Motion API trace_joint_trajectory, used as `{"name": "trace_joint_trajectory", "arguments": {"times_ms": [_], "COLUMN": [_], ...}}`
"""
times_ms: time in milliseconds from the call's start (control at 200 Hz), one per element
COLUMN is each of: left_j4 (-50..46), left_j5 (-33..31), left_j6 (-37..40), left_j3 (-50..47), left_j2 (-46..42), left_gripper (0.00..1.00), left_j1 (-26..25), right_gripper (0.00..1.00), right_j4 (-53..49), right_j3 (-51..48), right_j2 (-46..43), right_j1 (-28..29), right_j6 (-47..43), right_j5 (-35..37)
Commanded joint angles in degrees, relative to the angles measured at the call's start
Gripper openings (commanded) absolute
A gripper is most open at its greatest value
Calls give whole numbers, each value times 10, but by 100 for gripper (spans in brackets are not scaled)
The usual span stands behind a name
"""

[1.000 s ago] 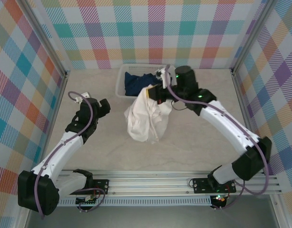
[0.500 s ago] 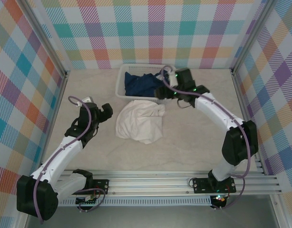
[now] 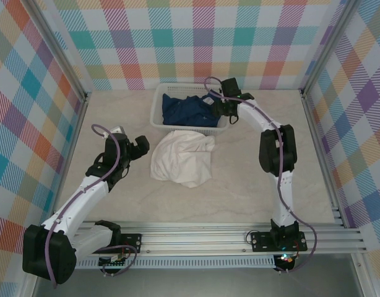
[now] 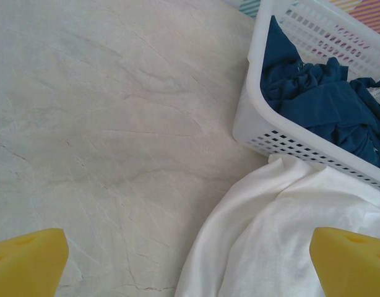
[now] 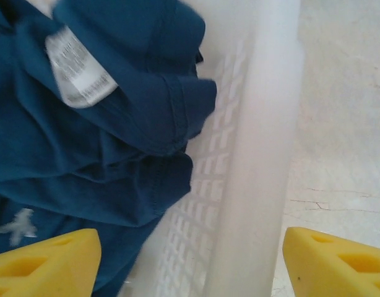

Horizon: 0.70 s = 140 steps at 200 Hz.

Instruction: Fold the inside-out t-shirt

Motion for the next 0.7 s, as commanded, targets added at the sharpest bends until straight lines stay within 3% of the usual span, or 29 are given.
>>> {"name": "trace_joint_trajectory", "arguments": {"times_ms": [0, 255, 370, 515, 695], "left_j4": [1, 6, 8, 23, 24], "left_j5": [6, 7, 13, 17, 21], "left_j6": [8, 13, 12, 6, 6], "left_j3": [10, 4, 2, -3, 6], "left_j2": [-3, -2, 2, 8, 29], "left_gripper": [100, 100, 100, 100, 100], "left_j1": [1, 0, 0, -1, -4], "right_gripper": [69, 50, 49, 62, 78], "right_j4": [-54, -94, -118, -40, 83], "right_j3": [30, 48, 80, -1, -179], "right_j2": [-3, -10, -16, -98, -199], "right_j1": [-40, -184, -234, -200, -72], "right_j6": [-16, -32, -17, -24, -47], "right_j5": [31, 71, 80, 21, -95]}}
